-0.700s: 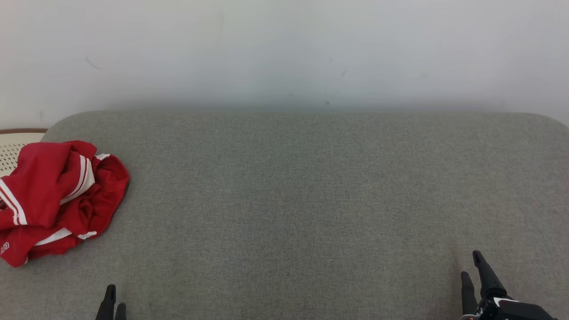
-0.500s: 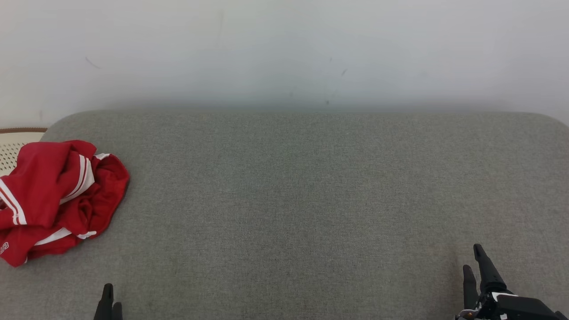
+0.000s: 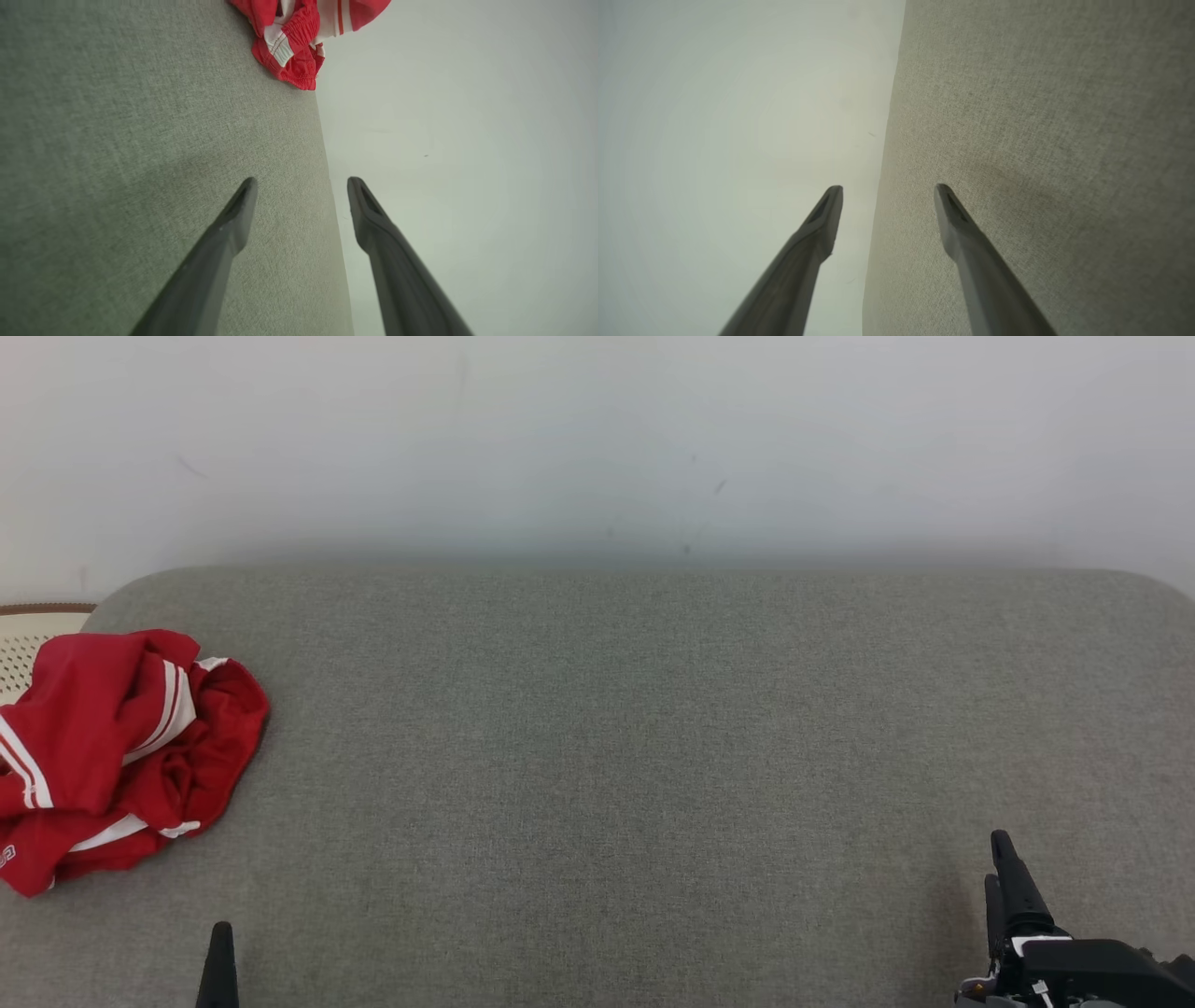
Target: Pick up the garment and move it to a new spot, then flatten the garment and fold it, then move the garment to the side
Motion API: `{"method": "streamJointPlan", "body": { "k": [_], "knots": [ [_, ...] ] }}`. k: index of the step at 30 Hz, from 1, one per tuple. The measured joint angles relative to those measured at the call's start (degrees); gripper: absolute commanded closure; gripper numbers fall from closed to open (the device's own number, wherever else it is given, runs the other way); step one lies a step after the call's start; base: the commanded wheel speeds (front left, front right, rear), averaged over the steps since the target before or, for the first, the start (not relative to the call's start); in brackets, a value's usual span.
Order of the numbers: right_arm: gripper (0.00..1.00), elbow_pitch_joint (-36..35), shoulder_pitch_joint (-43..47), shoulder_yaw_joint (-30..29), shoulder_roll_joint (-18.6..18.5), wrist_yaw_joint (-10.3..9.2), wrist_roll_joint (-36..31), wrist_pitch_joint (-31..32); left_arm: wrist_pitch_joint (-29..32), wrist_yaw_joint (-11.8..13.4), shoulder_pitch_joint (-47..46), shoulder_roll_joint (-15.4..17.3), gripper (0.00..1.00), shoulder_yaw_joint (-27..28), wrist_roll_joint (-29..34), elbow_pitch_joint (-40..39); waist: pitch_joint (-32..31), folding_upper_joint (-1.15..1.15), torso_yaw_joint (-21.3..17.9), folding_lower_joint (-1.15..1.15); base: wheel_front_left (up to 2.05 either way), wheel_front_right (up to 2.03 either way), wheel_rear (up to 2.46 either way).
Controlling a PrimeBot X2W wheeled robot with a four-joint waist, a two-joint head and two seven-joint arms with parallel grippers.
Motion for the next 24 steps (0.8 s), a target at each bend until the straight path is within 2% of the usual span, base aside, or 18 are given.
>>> {"method": "streamJointPlan", "body": {
  "k": [17,24],
  "knots": [
    [0.00,-0.9,-0.9,3.8,-1.5,0.00,-18.8,-3.5,-3.8,0.1,-0.1,0.1,0.00,-0.4,21.7,-0.7,0.2,0.00,-0.3,0.00,0.00,0.00,0.00],
    [0.00,-0.9,-1.1,6.2,-2.4,0.00,-25.0,-4.8,-5.0,1.5,-0.1,0.1,0.00,-1.1,28.2,-1.0,0.2,0.00,-0.5,0.00,0.00,0.00,0.00]
  ]
}}
